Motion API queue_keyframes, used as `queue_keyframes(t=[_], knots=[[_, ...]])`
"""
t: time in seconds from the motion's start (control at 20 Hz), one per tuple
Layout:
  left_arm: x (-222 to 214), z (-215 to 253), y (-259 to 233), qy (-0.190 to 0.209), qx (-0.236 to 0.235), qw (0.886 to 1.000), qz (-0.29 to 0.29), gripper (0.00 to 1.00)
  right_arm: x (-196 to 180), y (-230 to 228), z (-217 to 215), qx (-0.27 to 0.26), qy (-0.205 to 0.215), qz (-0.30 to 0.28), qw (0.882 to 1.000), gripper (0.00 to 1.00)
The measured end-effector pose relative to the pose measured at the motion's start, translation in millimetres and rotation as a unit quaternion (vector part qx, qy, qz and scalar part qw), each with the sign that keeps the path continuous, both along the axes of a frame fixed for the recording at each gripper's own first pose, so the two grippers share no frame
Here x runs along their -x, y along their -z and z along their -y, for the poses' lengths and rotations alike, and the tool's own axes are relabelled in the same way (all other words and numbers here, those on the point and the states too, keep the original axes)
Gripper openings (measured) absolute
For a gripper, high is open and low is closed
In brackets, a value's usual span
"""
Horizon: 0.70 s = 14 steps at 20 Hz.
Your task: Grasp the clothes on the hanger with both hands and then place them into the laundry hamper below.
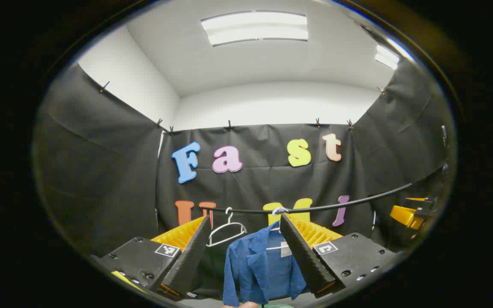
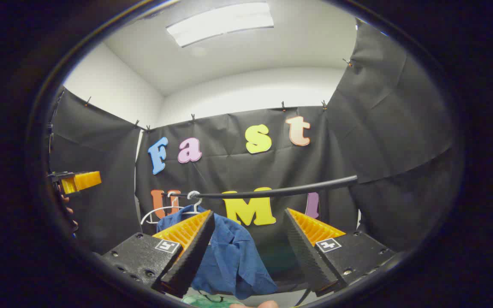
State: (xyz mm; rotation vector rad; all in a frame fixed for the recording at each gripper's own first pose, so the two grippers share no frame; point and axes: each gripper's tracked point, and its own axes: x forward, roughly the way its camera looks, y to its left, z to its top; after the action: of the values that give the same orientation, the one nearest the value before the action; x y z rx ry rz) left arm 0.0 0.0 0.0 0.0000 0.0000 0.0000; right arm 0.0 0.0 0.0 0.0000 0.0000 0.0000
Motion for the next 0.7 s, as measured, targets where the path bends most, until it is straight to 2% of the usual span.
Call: queue_keyframes(t=[0.3, 0.55, 0.7], knots=[[-17.1, -33.8, 13.4, 0.033, 0.015, 0.999, -0.008, 0.99, -21.2, 14.5, -54.8, -0.011, 0.003, -0.005, 1.0, 1.0], [-22.1, -54.5, 11.2, 0.009, 0.027, 1.0, -0.004, 1.0, -31.9, 13.0, -80.3, 0.006, -0.013, -0.007, 1.0, 0.99], [-29.1, -50.9, 1.5, 0.014, 0.039, 0.999, 0.009, 1.0, -45.7, 7.5, -90.9, 0.016, -0.029, -0.001, 0.999, 0.99]])
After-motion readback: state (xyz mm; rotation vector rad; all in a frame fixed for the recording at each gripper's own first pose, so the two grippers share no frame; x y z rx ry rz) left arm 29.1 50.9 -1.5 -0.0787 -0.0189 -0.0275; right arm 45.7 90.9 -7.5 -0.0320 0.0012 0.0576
